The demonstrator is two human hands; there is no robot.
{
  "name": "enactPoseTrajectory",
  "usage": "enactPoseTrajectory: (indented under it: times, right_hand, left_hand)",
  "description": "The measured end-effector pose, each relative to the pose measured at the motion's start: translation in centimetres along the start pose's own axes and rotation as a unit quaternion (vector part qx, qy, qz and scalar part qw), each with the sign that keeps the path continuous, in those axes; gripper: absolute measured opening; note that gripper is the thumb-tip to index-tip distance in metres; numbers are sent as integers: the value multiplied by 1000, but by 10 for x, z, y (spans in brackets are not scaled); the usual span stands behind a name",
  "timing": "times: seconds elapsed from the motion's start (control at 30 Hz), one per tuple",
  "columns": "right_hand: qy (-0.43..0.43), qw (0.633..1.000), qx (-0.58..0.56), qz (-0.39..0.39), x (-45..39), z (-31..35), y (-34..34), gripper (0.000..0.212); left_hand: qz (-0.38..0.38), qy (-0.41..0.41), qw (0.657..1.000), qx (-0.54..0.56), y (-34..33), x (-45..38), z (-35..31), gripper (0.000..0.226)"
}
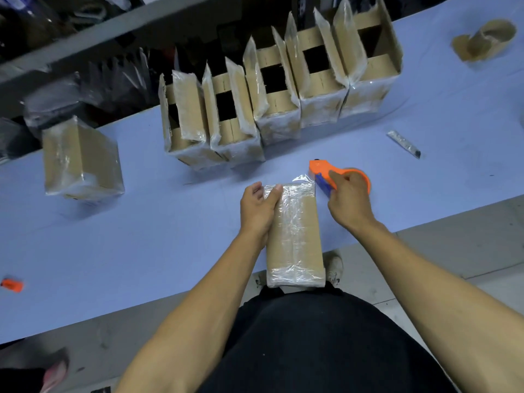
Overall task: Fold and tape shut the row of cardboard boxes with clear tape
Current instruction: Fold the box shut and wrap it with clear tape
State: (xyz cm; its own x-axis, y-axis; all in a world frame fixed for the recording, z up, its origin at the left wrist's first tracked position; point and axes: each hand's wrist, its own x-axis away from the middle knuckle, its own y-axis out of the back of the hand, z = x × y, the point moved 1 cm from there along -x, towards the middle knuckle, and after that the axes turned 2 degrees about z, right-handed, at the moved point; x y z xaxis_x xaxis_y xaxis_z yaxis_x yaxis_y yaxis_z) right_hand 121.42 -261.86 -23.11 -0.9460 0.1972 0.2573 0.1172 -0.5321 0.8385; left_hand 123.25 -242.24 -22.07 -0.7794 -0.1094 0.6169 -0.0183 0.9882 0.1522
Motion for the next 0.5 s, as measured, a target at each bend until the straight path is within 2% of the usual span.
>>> enactPoseTrajectory:
  times: [0.07,0.17,0.27,0.37,0.5]
  right_hand:
    - [-13,985,-161,-66,8,6,3,24]
    - [-42,945,-324,3,21,26,2,18]
    - [-40,939,-340,17,20,39,-3,13]
    - [-42,928,-369,16,13,51,1,11]
    - [-9,902,-428,-52,12,74,19,20]
  left_hand:
    - [-52,-13,998,24,1,0,2,49]
    - [-60,-24,997,42,-3,3,5,32]
    - [-18,-44,998,48,-7,4,2,16]
    - [-6,-47,996,78,-1,7,-5,5]
    - [-15,-115,984,137,12,17,-27,6]
